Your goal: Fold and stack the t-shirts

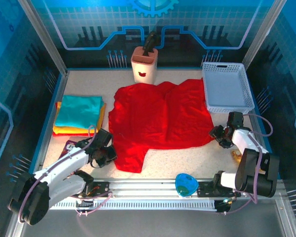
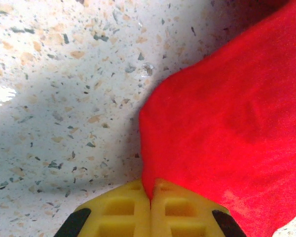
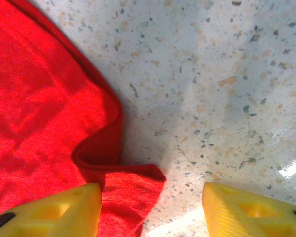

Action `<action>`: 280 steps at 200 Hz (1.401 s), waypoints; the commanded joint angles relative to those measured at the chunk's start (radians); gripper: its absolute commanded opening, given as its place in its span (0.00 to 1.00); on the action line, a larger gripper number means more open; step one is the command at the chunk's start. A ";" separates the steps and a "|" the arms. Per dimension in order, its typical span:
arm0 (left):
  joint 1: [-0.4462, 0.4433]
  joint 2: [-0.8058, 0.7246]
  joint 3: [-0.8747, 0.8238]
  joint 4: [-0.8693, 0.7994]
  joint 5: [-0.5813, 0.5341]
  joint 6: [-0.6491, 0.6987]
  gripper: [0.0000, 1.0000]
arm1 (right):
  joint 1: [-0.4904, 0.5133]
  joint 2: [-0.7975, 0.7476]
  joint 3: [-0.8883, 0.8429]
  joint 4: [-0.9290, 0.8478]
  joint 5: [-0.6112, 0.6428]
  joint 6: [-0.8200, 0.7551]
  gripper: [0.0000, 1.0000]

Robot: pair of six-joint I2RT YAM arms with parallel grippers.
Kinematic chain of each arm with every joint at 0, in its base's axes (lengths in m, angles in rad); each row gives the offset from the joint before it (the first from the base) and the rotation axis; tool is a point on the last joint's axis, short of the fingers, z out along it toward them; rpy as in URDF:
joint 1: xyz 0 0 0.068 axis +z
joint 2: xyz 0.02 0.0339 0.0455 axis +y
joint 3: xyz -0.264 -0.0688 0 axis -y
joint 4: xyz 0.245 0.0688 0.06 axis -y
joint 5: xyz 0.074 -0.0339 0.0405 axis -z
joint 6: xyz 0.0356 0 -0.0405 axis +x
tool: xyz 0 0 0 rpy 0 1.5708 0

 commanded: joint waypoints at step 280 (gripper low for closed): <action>0.012 -0.015 0.067 -0.052 -0.009 0.064 0.00 | 0.100 0.044 -0.019 0.008 0.051 0.026 0.00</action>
